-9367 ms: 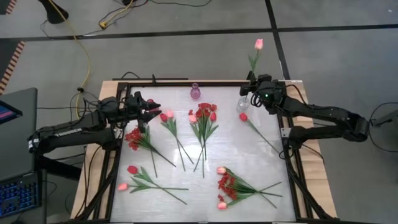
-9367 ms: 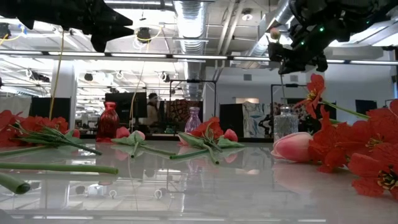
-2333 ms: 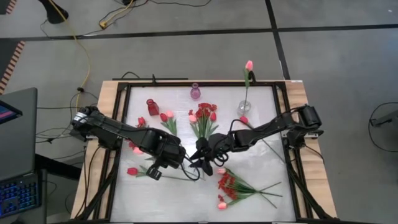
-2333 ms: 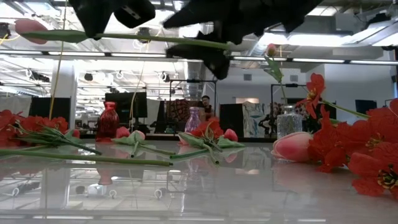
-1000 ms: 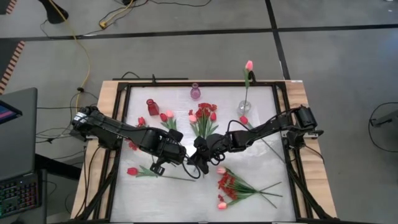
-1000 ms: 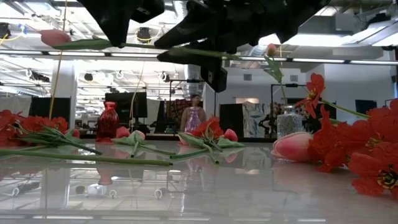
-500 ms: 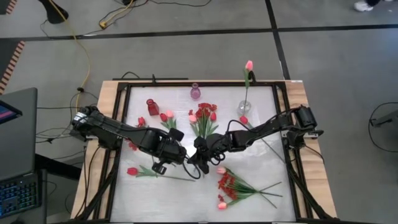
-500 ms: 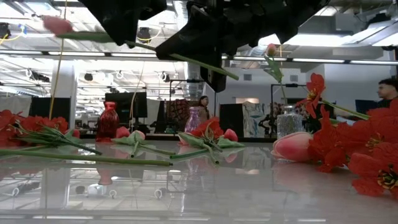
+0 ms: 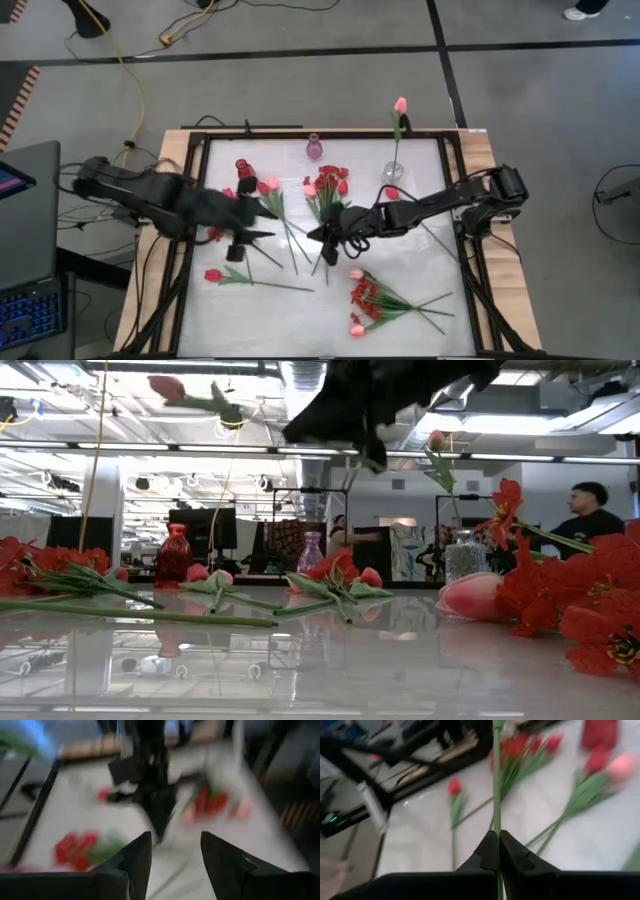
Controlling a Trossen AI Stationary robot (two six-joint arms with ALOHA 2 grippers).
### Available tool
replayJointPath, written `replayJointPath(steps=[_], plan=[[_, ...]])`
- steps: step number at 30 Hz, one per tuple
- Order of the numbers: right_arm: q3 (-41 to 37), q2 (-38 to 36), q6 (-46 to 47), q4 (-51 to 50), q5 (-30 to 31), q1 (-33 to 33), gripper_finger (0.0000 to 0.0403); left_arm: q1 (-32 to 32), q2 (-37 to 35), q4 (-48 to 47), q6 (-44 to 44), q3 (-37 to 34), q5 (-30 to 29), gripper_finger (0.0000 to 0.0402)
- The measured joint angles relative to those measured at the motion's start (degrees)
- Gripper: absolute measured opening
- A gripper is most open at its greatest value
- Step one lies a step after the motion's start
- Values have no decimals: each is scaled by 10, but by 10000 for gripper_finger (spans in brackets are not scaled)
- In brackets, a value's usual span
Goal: Sort flowers into vase by color
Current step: Put the bottom left pink tulip into the transparent vase
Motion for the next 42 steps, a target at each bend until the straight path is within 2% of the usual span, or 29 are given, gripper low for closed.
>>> replayJointPath(steps=[4,7,11,15,18,24,27,33,38,42], plan=[[0,-30,-41,6,84,7,30,-18,-113,308,-73,-210,5,147],[0,-45,-59,10,109,7,31,-27,-156,528,-129,-358,-23,140],[0,-52,-74,34,119,6,32,-25,-160,761,-152,-503,-83,134],[0,-52,-74,56,118,7,32,-12,-128,920,-151,-575,-106,133],[0,-52,-71,56,117,7,32,-1,-96,963,-150,-586,-100,133],[0,-47,-70,79,107,7,32,25,-35,960,-155,-569,-96,133],[0,-47,-70,86,101,7,33,36,-4,968,-138,-553,-76,142],[0,-47,-73,90,101,7,33,45,46,999,-80,-517,-58,190],[0,-47,-74,89,101,7,34,51,79,998,-86,-497,-59,235],[0,-47,-74,90,101,7,34,58,100,997,-95,-488,-59,252]])
